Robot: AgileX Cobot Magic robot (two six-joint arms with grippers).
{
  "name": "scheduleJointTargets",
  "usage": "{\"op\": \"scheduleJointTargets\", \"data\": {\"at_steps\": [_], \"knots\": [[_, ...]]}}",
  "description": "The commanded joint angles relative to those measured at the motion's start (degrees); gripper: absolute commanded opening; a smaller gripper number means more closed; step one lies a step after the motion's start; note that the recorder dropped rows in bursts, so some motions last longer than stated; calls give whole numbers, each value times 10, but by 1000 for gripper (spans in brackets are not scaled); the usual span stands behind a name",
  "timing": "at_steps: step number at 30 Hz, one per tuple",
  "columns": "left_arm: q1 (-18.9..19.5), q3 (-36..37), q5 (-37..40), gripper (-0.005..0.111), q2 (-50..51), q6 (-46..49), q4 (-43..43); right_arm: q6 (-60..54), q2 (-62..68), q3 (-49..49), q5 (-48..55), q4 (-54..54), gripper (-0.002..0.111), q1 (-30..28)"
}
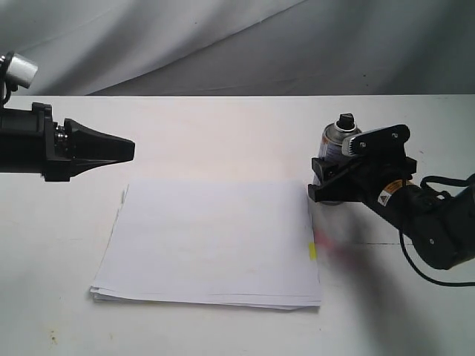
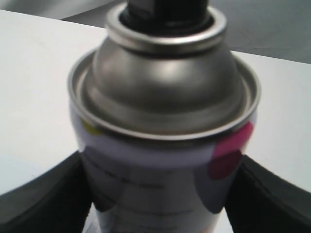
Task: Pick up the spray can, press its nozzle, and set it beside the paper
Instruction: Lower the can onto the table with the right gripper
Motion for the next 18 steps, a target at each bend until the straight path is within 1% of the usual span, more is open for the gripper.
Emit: {"op": "scheduleJointTargets", "data": {"at_steps": [1,4,7,10,15,17,18], "knots": [[1,3,4,0,-5,-7,-10,0,3,-2,-4,8,0,-3],[1,3,4,0,-5,-7,-10,-14,3,-2,-15,8,1,-3],[1,3,4,0,-5,-7,-10,-14,3,-2,-34,6,10,-3],[1,3,4,0,-5,-7,-10,-14,1,-2,-39,5,26,-3],[1,3,4,0,-5,-7,-10,-15,1,-2,-39,1,59,-3],[1,3,4,0,-5,-7,-10,-15,1,-2,-38,1,70,-3],[1,3,6,0,-5,-7,-10,-15,1,-2,-37,1,73,-3]]}}
